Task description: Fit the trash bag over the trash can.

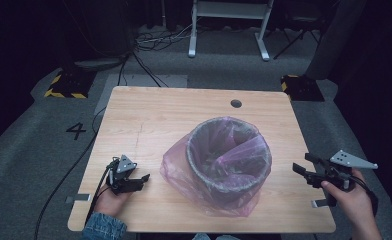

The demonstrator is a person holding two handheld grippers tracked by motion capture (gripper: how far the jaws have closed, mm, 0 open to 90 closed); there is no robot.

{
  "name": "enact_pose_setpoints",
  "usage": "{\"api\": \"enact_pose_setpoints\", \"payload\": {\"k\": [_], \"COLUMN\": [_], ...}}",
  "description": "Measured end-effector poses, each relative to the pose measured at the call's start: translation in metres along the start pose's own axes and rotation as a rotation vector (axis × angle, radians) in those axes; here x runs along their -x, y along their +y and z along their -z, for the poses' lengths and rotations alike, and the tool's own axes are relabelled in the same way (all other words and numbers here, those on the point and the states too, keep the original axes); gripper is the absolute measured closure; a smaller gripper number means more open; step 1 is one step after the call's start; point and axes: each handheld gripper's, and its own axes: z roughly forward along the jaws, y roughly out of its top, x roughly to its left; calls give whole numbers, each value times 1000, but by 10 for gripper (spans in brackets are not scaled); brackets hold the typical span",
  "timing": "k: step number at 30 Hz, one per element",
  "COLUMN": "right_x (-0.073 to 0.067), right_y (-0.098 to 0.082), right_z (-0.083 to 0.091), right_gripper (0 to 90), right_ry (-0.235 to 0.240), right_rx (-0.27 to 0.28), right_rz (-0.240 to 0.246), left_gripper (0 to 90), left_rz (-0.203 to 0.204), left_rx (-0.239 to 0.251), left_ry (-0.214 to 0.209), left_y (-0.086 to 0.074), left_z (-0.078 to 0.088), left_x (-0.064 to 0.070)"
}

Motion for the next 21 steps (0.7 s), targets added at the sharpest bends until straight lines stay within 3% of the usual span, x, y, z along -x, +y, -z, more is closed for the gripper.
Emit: {"api": "enact_pose_setpoints", "payload": {"k": [4,14,19,21], "right_x": [1,8,12,14], "right_y": [-21,-53,-58,-60], "right_z": [-8,-28,-40,-45], "right_gripper": [287,288,288,288], "right_ry": [-12,-82,-160,-168], "right_rx": [10,-56,-113,-115], "right_rz": [-11,-60,-11,-17], "left_gripper": [326,324,323,323], "left_rz": [0,3,5,5], "left_rx": [0,-2,-2,-2], "left_ry": [1,3,4,4], "left_y": [0,0,0,0], "left_z": [0,0,0,0], "left_x": [0,0,0,0]}}
